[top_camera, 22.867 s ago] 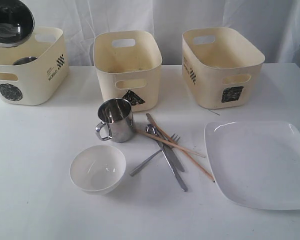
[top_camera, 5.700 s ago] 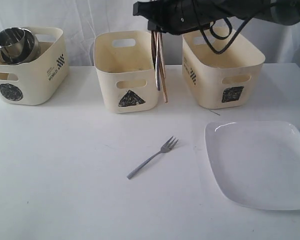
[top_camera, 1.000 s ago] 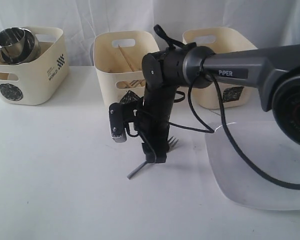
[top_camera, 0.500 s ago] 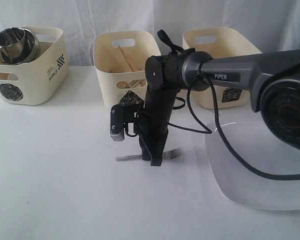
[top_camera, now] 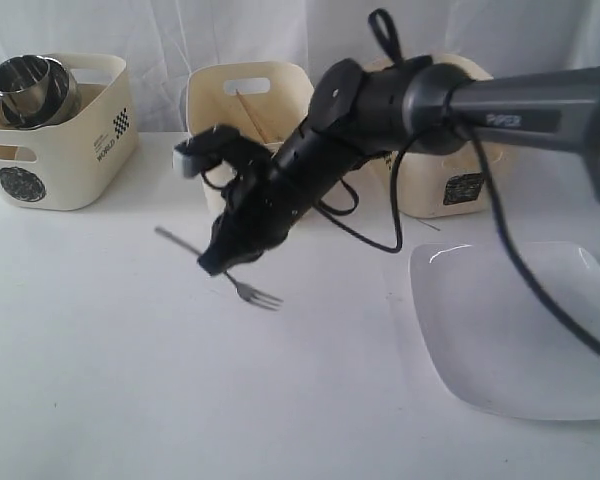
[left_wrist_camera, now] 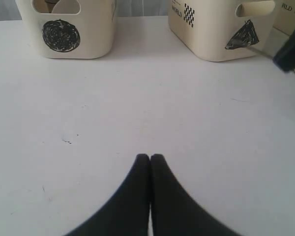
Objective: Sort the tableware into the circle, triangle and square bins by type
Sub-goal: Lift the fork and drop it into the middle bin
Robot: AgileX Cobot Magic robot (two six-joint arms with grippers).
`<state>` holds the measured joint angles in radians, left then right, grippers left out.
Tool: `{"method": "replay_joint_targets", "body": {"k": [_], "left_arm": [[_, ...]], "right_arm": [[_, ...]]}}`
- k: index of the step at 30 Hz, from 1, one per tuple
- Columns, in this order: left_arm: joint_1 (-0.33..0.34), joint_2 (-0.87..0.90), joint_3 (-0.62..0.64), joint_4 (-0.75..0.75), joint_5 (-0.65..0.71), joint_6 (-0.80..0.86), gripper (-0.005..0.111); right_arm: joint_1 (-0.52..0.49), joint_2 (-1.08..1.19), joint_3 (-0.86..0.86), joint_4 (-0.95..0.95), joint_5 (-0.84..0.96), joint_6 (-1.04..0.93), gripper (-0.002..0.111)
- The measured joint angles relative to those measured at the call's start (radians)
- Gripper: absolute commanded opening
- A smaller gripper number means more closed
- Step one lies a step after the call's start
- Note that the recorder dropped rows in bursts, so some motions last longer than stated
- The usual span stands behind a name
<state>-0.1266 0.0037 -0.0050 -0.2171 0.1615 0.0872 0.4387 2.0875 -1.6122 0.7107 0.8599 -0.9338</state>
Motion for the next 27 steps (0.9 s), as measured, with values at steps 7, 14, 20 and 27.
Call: {"method": "replay_joint_targets", "body": {"k": [7,14,20,27], "left_arm": [[0.0,0.0,0.0,0.0,0.0,0.0,0.0],[0.0,0.0,0.0,0.0,0.0,0.0,0.0],[0.0,0.0,0.0,0.0,0.0,0.0,0.0],[0.0,0.0,0.0,0.0,0.0,0.0,0.0]], "right_arm": [[-0.117,-0.183,0.16,0.177,-0.379,0.096,0.0],[-0.177,-0.199,0.173,0.459,-0.641,0.094,0.0],[-0.178,-0.108,0.026,0.495,-0.639,0.079,0.0],[-0.178,0.012,-0.151,0.502,-0.639,0.079,0.0]]}}
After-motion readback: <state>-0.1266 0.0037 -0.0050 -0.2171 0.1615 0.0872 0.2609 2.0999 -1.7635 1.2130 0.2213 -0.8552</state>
